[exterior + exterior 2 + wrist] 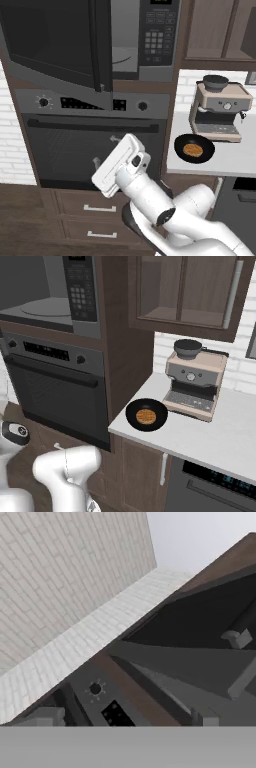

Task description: Open the microwave, place the bowl with waffle inside the microwave, then close the microwave door and turn it on.

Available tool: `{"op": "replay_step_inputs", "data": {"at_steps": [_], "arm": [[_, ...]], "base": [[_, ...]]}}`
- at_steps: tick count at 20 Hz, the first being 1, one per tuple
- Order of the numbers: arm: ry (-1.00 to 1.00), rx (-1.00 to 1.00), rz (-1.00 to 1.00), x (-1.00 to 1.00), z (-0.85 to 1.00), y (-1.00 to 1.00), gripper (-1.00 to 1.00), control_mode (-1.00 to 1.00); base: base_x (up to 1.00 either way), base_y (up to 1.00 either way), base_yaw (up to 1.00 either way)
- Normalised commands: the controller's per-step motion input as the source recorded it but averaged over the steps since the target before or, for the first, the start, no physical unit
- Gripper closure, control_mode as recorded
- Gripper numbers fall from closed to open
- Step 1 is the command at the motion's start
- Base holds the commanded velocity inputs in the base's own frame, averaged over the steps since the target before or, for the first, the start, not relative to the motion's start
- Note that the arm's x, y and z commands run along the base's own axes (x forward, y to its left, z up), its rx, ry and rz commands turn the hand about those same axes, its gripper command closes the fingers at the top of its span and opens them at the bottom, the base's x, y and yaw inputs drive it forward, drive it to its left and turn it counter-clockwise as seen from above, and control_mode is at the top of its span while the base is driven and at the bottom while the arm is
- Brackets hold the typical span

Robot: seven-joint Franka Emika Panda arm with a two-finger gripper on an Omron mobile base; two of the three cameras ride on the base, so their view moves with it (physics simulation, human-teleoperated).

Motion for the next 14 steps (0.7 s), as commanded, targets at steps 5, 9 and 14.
{"op": "replay_step_inputs", "data": {"at_steps": [5,9,14], "arm": [[-0.19,0.18,0.0,-1.0,0.29,-0.34,-1.0,-1.0],[0.0,0.26,0.0,-1.0,0.97,-0.66,-1.0,-1.0],[0.0,0.25,-0.01,-1.0,1.0,-0.42,-1.0,-1.0]], "base": [[0.0,0.0,0.0],[0.0,0.0,0.0],[0.0,0.0,0.0]]}}
